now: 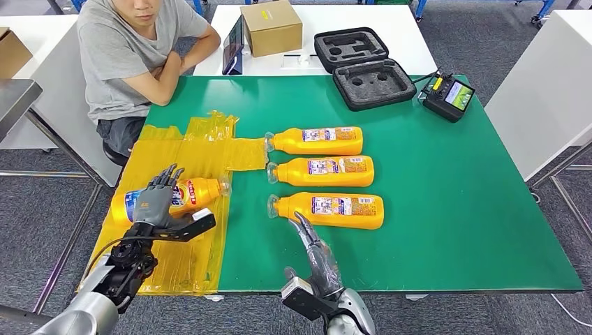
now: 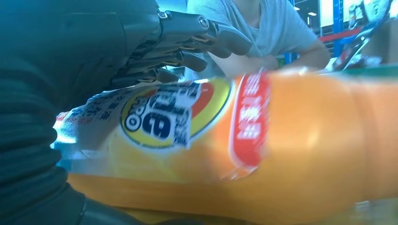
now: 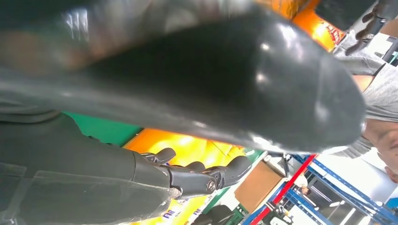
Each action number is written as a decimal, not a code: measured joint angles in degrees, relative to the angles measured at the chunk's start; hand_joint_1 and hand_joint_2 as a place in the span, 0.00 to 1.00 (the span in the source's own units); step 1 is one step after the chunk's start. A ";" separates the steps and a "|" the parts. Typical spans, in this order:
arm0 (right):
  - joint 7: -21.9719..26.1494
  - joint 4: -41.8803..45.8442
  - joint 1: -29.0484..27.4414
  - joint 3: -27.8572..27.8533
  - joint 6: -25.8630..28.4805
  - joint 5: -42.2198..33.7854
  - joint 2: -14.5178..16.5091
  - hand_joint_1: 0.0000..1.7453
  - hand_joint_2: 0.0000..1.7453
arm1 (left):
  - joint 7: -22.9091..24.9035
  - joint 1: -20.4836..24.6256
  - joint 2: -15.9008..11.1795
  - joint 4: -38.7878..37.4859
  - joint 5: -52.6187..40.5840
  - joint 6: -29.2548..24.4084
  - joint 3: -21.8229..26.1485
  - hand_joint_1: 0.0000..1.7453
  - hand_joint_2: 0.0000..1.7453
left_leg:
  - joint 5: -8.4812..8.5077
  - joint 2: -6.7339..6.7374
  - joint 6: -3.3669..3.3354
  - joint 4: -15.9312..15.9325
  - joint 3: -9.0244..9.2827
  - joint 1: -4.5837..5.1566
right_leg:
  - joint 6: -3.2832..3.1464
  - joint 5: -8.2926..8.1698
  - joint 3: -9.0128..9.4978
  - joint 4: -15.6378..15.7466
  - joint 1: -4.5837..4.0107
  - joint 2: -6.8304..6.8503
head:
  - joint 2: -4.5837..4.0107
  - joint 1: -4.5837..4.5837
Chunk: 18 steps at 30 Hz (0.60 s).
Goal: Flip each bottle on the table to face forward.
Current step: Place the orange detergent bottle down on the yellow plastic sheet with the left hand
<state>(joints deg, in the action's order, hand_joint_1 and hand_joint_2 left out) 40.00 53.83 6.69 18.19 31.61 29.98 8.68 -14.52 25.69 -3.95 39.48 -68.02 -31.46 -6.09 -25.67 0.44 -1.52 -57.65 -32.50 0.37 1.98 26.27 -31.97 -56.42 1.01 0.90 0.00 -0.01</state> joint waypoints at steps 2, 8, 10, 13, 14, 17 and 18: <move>0.00 0.01 -0.18 -0.09 0.00 0.03 -0.11 0.00 0.00 | -1.24 -1.79 0.03 3.63 3.85 2.05 -0.51 0.00 1.00 | 0.00 0.00 0.00 0.00 -0.02 0.00 | 0.00 0.00 -0.02 0.00 0.00 0.00 | 0.00 0.00; 0.00 0.01 -0.63 -0.18 -0.07 -0.20 -0.59 0.00 1.00 | -2.29 -6.24 0.06 13.22 8.74 6.35 -2.25 0.00 1.00 | -0.01 0.00 0.00 0.00 -0.05 0.00 | 0.00 0.00 -0.05 0.02 0.00 0.00 | 0.00 0.01; 0.00 0.01 -0.67 -0.19 0.05 -0.29 -0.62 0.00 1.00 | -2.45 -6.94 0.07 15.18 8.96 6.69 -2.73 0.00 1.00 | -0.01 -0.01 0.00 0.00 -0.05 0.00 | 0.00 0.00 -0.05 0.02 0.00 0.01 | 0.00 0.01; 0.00 0.01 -0.82 -0.21 0.30 -0.38 -0.67 0.00 1.00 | -3.61 -8.01 0.08 18.32 10.22 7.05 -3.50 0.00 1.00 | 0.00 -0.01 0.00 0.00 -0.05 0.00 | 0.00 0.00 -0.05 0.01 -0.01 0.00 | 0.00 0.01; 0.00 0.01 -0.91 -0.21 0.33 -0.38 -0.71 0.00 1.00 | -4.29 -8.50 0.08 19.69 11.07 7.14 -3.73 0.00 1.00 | 0.00 0.00 0.00 0.00 -0.05 -0.01 | 0.00 0.00 -0.05 0.01 -0.01 0.00 | 0.00 0.01; 0.00 0.01 -1.28 -0.27 0.35 -0.28 -0.83 0.00 1.00 | -6.21 -10.05 0.07 24.58 13.85 7.50 -4.47 0.00 1.00 | 0.00 -0.01 0.00 0.00 -0.06 0.00 | 0.00 0.00 -0.05 0.01 -0.01 0.01 | 0.00 0.00; 0.00 0.01 -1.38 -0.30 0.35 -0.24 -0.85 0.00 1.00 | -7.02 -10.51 0.07 26.18 14.88 7.42 -4.71 0.00 1.00 | -0.01 -0.01 0.00 0.00 -0.07 0.00 | 0.00 0.00 -0.05 0.01 -0.01 0.01 | 0.00 0.01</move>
<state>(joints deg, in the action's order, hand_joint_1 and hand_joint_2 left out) 40.00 53.83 5.31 17.89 31.95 29.74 7.83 -21.54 15.19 -3.88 65.66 -53.14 -24.04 -10.80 -25.68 0.43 -1.52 -57.65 -32.56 0.36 1.98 26.28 -32.02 -56.41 1.00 0.90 0.00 -0.01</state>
